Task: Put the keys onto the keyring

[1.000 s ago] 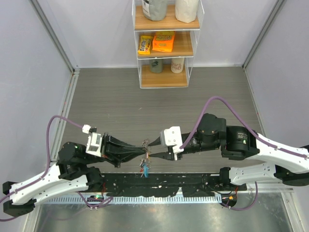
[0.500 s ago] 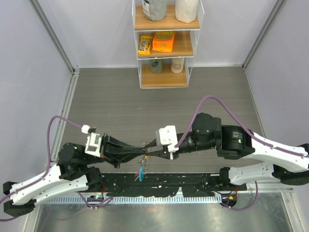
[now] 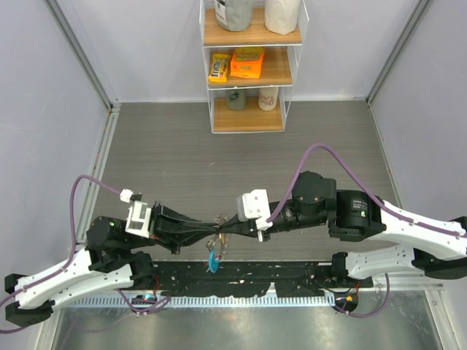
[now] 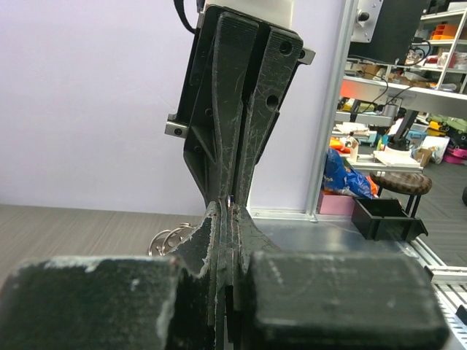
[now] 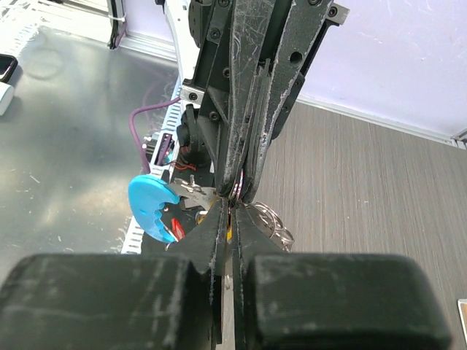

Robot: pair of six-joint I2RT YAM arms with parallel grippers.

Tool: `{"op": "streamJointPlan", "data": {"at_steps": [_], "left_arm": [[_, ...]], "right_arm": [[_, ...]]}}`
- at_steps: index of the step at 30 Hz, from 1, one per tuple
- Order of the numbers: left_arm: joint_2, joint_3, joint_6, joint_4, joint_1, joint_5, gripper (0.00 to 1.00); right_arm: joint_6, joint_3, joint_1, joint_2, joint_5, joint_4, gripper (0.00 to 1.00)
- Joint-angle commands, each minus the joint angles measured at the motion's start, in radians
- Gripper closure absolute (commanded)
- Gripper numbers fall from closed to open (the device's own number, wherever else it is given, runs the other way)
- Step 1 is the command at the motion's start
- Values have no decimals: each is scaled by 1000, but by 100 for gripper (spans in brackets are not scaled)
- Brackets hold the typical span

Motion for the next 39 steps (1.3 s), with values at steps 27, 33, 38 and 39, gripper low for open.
{"op": "streamJointPlan", "data": {"at_steps": [27, 33, 38, 39], "left_arm": [[81, 321, 12, -620, -4, 187, 44], [118, 370, 10, -704, -2, 189, 44], [129, 392, 15, -786, -4, 164, 46], [132, 395, 15, -801, -4, 158, 47]], "right_arm": [[143, 91, 3, 35, -158, -211, 94], [186, 174, 3, 101, -147, -285, 94], [206, 210, 3, 144, -114, -328, 94], [212, 214, 3, 152, -109, -332, 94]]}}
